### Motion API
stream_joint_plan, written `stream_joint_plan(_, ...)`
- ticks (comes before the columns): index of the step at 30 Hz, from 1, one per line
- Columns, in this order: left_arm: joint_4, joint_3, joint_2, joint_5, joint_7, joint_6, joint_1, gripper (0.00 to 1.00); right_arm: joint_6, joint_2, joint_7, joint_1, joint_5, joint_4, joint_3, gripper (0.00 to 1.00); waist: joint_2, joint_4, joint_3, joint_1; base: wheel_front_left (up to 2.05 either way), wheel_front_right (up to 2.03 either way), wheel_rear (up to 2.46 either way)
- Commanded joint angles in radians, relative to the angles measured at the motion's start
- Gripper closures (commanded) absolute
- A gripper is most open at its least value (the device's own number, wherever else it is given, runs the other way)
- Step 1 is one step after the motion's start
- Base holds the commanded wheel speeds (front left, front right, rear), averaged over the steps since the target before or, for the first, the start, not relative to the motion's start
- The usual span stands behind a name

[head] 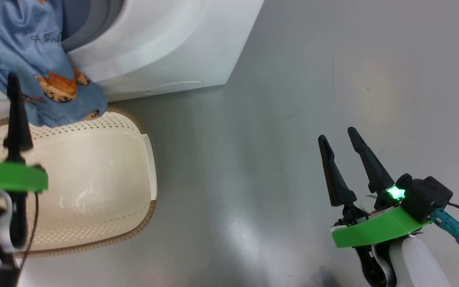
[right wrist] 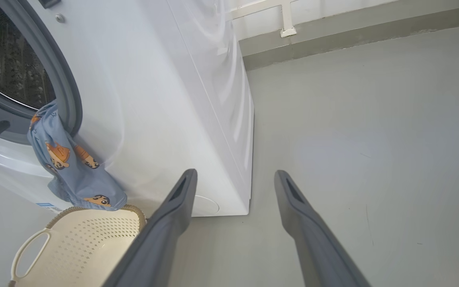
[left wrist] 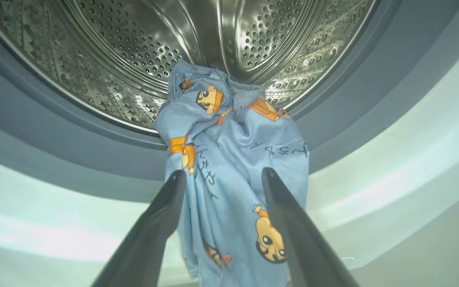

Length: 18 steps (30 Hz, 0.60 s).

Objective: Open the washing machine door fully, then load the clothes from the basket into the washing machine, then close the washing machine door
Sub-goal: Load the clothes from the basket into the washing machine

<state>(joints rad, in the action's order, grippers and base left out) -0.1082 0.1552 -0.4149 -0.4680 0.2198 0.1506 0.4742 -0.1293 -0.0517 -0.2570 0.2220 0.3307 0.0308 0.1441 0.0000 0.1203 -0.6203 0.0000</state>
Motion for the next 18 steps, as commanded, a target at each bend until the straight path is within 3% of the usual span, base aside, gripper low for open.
stream_joint_plan(1, 0.058, -0.052, -0.03, -0.01, 0.005, 0.024, -0.05, 0.0, -0.001, 0.001, -0.005, -0.029, -0.016, -0.023, 0.021, 0.0, 0.0, -0.003, -0.001, 0.0, 0.0, 0.0, 0.0)
stream_joint_plan(10, 0.145, -0.093, -0.016, -0.017, 0.019, 0.083, -0.201, 0.0, -0.001, 0.001, -0.005, -0.024, -0.017, -0.019, 0.029, 0.0, 0.0, -0.003, -0.003, 0.0, 0.0, 0.0, 0.0)
stream_joint_plan(18, 0.162, -0.091, 0.022, -0.007, 0.032, 0.105, -0.306, 0.0, -0.001, 0.001, -0.005, -0.032, -0.019, -0.018, 0.023, 0.0, 0.0, -0.009, 0.006, 0.0, 0.0, 0.0, 0.0)
